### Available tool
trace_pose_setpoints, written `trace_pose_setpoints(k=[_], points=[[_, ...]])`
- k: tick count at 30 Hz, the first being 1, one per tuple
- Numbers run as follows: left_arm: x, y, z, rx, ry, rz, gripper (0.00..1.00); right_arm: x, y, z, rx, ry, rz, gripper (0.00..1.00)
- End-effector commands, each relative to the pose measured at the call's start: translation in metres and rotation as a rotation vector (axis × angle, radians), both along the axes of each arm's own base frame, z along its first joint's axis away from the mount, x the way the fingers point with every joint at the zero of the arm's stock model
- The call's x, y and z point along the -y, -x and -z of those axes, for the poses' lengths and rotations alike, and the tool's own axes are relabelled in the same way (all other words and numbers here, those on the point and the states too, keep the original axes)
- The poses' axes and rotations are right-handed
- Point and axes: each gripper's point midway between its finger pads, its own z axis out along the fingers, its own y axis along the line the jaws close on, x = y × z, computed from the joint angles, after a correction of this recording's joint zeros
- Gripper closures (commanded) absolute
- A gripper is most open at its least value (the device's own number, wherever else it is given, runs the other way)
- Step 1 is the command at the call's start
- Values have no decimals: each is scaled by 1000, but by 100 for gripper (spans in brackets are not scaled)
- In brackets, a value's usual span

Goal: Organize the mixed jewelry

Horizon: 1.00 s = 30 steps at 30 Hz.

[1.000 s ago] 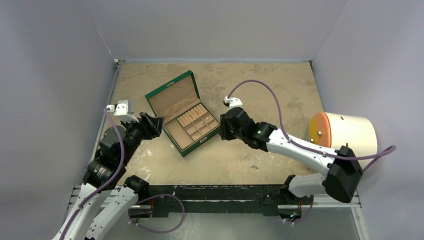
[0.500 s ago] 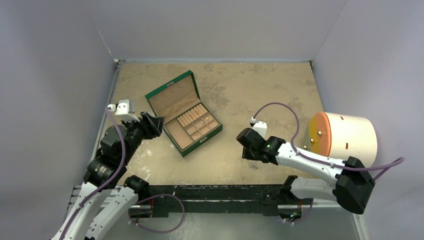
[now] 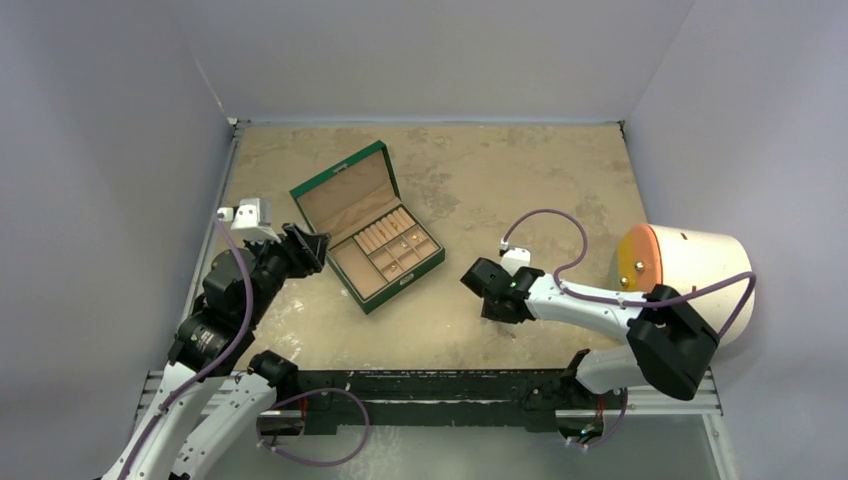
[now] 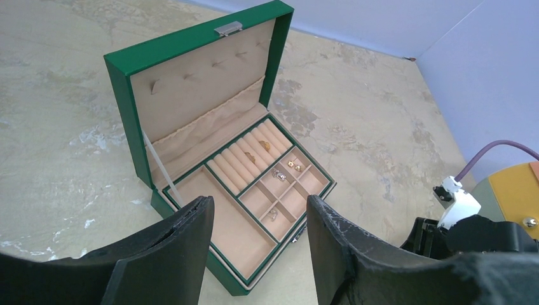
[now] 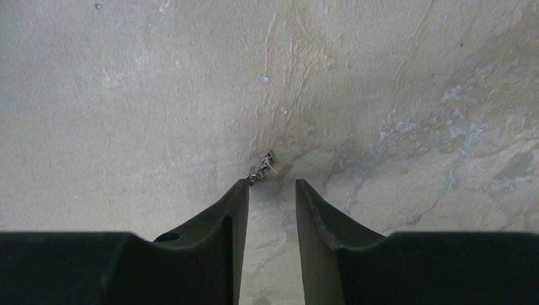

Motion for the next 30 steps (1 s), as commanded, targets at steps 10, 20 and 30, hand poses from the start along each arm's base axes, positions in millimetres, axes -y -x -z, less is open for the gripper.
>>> trace_pose_setpoints(k=[10,20,30], points=[[0,-3,-9,33,4,-1,45,-2,-27,-11,94,-23,72,69],[0,-3,-9,34,5,-3,45,-1,-23,-5,74,-35,76,78],[0,-3,-9,33,6,-1,45,3,-18,2,54,-28,86,79]])
